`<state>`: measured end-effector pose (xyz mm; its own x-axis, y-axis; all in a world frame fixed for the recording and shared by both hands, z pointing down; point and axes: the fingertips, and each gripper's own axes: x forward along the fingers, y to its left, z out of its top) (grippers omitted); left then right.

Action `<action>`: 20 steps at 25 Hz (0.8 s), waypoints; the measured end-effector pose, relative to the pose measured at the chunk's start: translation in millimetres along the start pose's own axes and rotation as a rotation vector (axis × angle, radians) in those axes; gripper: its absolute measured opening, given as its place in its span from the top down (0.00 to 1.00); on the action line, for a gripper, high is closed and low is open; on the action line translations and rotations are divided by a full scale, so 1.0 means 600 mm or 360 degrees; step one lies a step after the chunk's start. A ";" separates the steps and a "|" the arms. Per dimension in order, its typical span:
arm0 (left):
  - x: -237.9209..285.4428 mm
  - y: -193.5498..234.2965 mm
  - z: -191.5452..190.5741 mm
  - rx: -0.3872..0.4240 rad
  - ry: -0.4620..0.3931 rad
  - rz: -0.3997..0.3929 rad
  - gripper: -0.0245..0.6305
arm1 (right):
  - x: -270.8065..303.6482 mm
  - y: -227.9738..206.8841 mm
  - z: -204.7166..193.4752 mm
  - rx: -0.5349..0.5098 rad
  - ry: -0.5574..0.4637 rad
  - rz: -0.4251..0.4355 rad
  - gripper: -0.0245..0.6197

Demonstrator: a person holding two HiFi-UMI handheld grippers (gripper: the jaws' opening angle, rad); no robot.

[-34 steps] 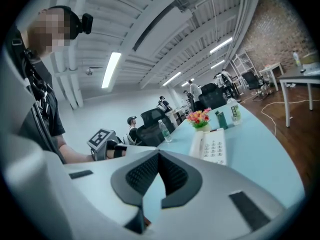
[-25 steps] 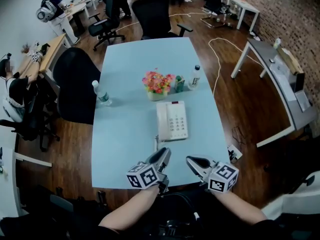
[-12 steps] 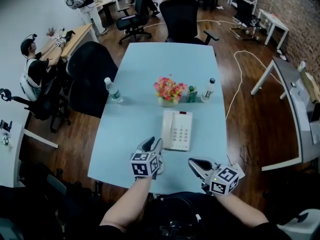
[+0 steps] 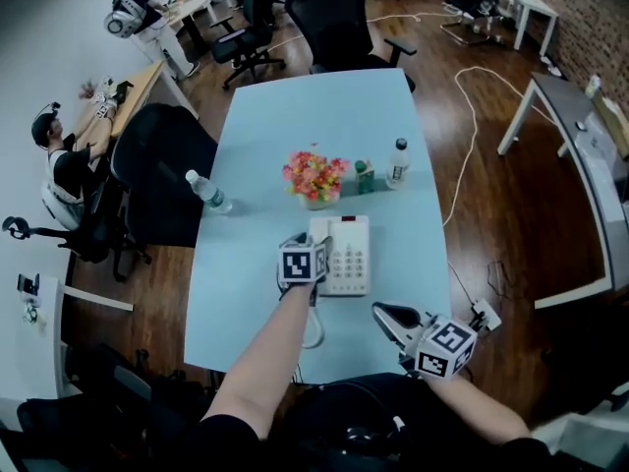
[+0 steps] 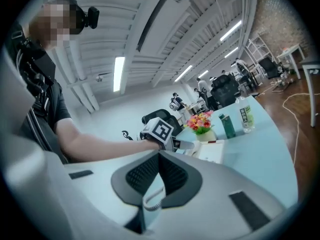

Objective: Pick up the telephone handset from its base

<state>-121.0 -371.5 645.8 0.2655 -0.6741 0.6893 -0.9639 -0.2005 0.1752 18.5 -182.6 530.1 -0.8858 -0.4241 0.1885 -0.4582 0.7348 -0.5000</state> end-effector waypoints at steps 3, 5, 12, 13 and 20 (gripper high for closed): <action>0.035 0.019 -0.023 0.0007 0.0115 0.0060 0.55 | -0.005 -0.011 0.005 0.0028 -0.0033 -0.0041 0.93; 0.050 0.021 -0.032 0.0012 0.0141 0.0059 0.54 | -0.007 -0.015 0.004 0.0037 -0.0043 -0.0068 0.93; 0.076 0.023 -0.039 0.0022 0.0162 0.0066 0.54 | -0.004 -0.024 -0.001 0.0044 -0.0031 -0.0122 0.93; 0.077 0.020 -0.039 0.0014 0.0155 0.0051 0.54 | -0.004 -0.024 -0.002 0.0045 -0.0030 -0.0125 0.93; 0.070 0.028 -0.040 -0.0009 0.0172 0.0083 0.56 | -0.003 -0.021 -0.003 0.0037 -0.0024 -0.0136 0.93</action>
<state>-126.5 -385.9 694.7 0.2114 -0.6027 0.7695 -0.9766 -0.1627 0.1408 25.6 -190.1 537.5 -0.8423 -0.4926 0.2188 -0.5301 0.6834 -0.5020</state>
